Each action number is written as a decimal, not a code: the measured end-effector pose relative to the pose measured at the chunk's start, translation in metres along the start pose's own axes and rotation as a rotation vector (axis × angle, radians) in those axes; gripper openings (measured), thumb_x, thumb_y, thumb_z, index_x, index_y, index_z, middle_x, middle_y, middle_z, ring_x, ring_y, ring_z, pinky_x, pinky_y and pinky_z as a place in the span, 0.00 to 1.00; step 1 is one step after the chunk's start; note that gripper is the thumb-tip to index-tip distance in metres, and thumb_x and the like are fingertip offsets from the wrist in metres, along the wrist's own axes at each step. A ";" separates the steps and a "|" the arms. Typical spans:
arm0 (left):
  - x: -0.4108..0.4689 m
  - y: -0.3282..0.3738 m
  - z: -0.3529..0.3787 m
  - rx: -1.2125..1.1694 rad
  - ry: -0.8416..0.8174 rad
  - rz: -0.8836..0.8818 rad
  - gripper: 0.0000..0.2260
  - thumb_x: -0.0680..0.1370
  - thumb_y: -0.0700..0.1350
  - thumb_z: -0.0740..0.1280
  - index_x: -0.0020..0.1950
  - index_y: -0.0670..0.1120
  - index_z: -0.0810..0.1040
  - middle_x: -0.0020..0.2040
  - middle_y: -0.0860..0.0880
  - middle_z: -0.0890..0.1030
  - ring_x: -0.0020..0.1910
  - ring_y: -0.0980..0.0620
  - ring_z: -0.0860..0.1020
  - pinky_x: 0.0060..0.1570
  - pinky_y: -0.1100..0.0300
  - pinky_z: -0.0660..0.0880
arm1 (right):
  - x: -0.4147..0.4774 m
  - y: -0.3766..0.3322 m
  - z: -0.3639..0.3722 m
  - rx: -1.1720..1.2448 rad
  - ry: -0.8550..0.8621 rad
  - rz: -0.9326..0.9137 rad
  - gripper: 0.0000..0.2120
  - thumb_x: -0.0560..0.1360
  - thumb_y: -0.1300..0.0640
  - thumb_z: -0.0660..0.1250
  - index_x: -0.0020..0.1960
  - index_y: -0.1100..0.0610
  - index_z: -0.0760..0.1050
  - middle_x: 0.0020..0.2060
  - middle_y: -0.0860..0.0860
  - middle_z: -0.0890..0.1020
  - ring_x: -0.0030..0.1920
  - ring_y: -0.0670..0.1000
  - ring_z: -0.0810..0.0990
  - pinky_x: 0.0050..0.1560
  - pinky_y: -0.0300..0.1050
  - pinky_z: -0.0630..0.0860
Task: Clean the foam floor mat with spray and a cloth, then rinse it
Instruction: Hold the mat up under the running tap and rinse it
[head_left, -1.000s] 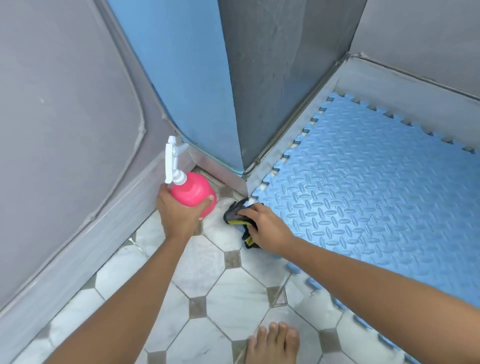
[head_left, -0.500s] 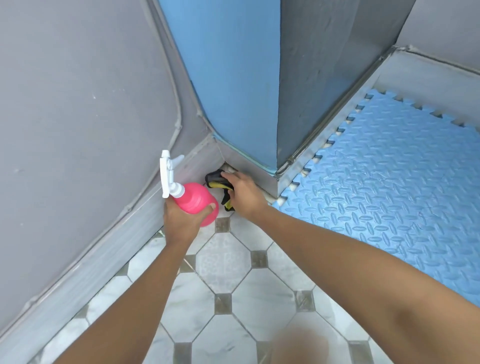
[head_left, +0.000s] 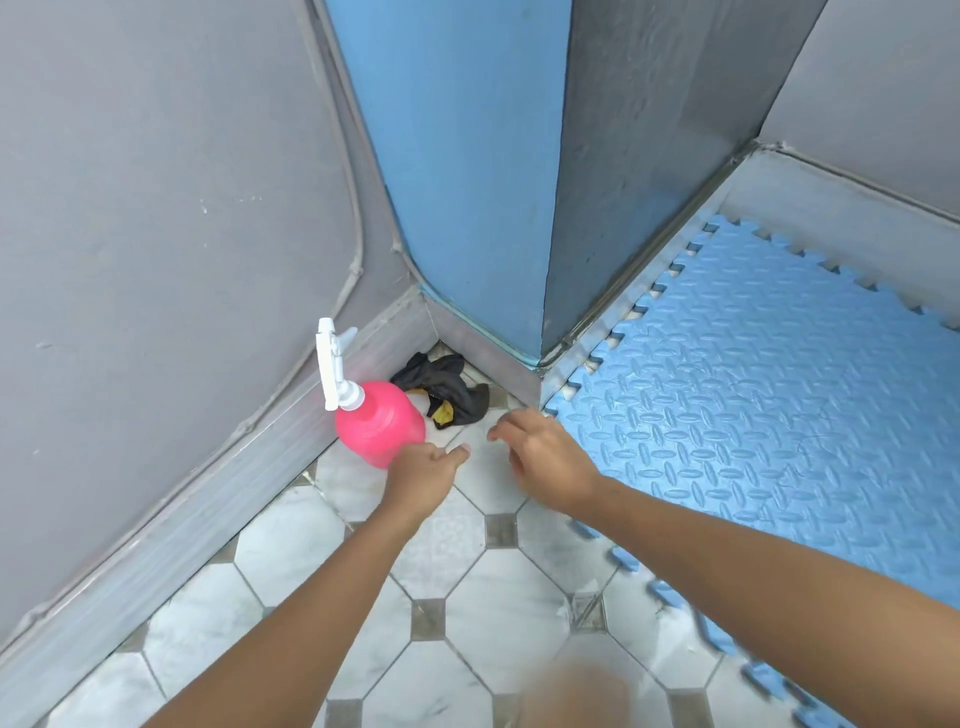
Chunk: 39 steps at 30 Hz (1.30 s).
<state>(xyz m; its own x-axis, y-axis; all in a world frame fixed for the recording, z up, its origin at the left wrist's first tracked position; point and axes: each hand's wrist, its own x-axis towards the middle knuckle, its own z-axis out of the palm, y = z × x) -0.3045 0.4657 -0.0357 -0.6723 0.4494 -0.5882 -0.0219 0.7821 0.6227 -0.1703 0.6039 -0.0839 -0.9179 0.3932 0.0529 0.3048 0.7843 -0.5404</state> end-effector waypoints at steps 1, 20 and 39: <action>0.007 0.009 0.011 0.035 -0.038 0.072 0.16 0.78 0.53 0.72 0.37 0.45 0.74 0.34 0.49 0.75 0.35 0.47 0.74 0.37 0.54 0.71 | -0.013 0.008 -0.005 -0.012 0.014 0.028 0.20 0.69 0.69 0.58 0.55 0.57 0.79 0.51 0.53 0.80 0.52 0.58 0.78 0.48 0.55 0.77; 0.001 0.127 0.074 0.236 -0.423 0.117 0.47 0.60 0.71 0.76 0.72 0.44 0.76 0.68 0.48 0.80 0.65 0.47 0.80 0.68 0.49 0.76 | -0.076 0.080 -0.141 0.365 0.245 0.726 0.10 0.81 0.53 0.63 0.61 0.53 0.71 0.48 0.52 0.78 0.41 0.50 0.78 0.39 0.44 0.74; -0.090 0.340 0.079 0.397 -0.255 0.389 0.11 0.82 0.47 0.69 0.56 0.39 0.79 0.50 0.43 0.78 0.46 0.44 0.75 0.46 0.53 0.73 | -0.070 0.077 -0.376 0.074 0.445 0.441 0.09 0.82 0.53 0.62 0.52 0.53 0.80 0.40 0.46 0.81 0.40 0.49 0.77 0.44 0.44 0.72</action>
<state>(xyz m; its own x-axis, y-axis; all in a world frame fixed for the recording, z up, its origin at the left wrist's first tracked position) -0.1934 0.7256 0.1886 -0.3760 0.7849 -0.4924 0.5001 0.6193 0.6053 0.0131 0.8167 0.1864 -0.5110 0.8468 0.1478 0.5978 0.4736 -0.6467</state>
